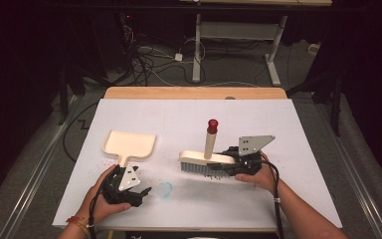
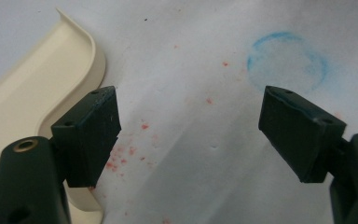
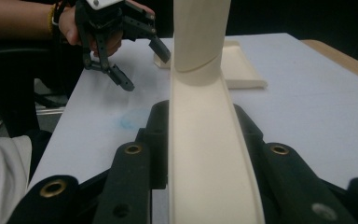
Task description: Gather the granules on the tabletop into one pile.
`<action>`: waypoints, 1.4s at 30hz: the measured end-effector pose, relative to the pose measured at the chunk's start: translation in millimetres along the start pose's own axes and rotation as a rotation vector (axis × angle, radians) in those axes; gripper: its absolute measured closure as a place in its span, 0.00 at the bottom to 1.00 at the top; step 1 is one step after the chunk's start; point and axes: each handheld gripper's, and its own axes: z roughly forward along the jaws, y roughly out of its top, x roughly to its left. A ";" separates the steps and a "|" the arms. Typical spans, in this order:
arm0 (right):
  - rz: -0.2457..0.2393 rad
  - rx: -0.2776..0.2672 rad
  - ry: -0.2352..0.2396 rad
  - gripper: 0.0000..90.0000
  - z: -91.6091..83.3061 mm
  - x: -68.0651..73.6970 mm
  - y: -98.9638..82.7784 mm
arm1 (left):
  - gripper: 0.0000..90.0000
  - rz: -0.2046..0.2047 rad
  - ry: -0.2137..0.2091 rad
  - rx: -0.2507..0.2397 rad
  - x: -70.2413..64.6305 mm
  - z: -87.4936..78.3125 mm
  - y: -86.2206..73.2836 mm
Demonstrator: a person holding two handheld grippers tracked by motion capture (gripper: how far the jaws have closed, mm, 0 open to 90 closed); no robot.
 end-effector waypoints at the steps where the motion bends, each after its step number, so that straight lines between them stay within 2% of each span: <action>1: 0.001 -0.001 0.005 0.75 -1.8 1.4 1.2 | 0.22 -0.007 -0.005 0.002 -0.2 -0.1 -0.4; 3: -0.016 0.015 0.002 0.75 -4.9 6.1 3.5 | 0.22 -0.001 0.003 -0.002 0.3 -0.5 -0.5; 6: -0.021 0.057 -0.085 0.75 -5.3 14.0 7.1 | 0.22 0.000 0.005 -0.004 0.9 -1.3 -0.4; 7: -0.013 0.068 -0.136 0.75 -3.7 16.8 8.8 | 0.22 -0.002 0.008 -0.006 0.9 -1.2 -0.4; 8: 0.004 0.076 -0.199 0.75 -1.2 19.9 10.8 | 0.22 -0.003 0.008 -0.006 1.0 -1.3 -0.2; 11: 0.081 0.060 -0.314 0.75 10.1 29.8 16.2 | 0.22 -0.001 0.009 -0.010 0.8 -1.8 0.4; 14: 0.160 0.033 -0.386 0.75 24.7 42.4 21.4 | 0.22 0.000 0.008 -0.012 1.1 -2.1 0.7; 17: 0.221 0.028 -0.408 0.75 42.6 55.1 22.0 | 0.22 0.000 0.007 -0.012 1.3 -2.2 0.3; 18: 0.223 0.042 -0.412 0.75 49.5 58.9 21.1 | 0.22 0.002 0.007 -0.012 1.4 -2.7 0.1; 21: 0.186 0.098 -0.440 0.75 67.6 66.1 18.6 | 0.22 0.003 0.009 -0.017 1.4 -4.0 -0.5; 22: 0.187 0.107 -0.431 0.75 71.5 66.0 17.4 | 0.22 0.004 0.008 -0.019 1.5 -4.4 -0.7; 25: 0.173 0.136 -0.465 0.75 77.4 67.2 14.9 | 0.22 0.002 0.008 -0.023 1.8 -4.9 -1.2; 27: 0.146 0.152 -0.509 0.75 76.0 66.7 14.7 | 0.22 0.002 0.006 -0.022 2.1 -4.6 -1.3; 31: 0.166 0.162 -0.566 0.75 65.4 59.6 14.2 | 0.22 0.003 0.003 -0.022 2.0 -4.1 -0.9; 38: 0.197 0.193 -0.582 0.75 46.5 57.1 12.5 | 0.22 0.006 0.003 -0.018 1.1 -4.1 -0.1; 42: 0.207 0.200 -0.567 0.75 34.8 58.6 13.5 | 0.22 0.006 0.000 -0.017 0.8 -4.1 -0.1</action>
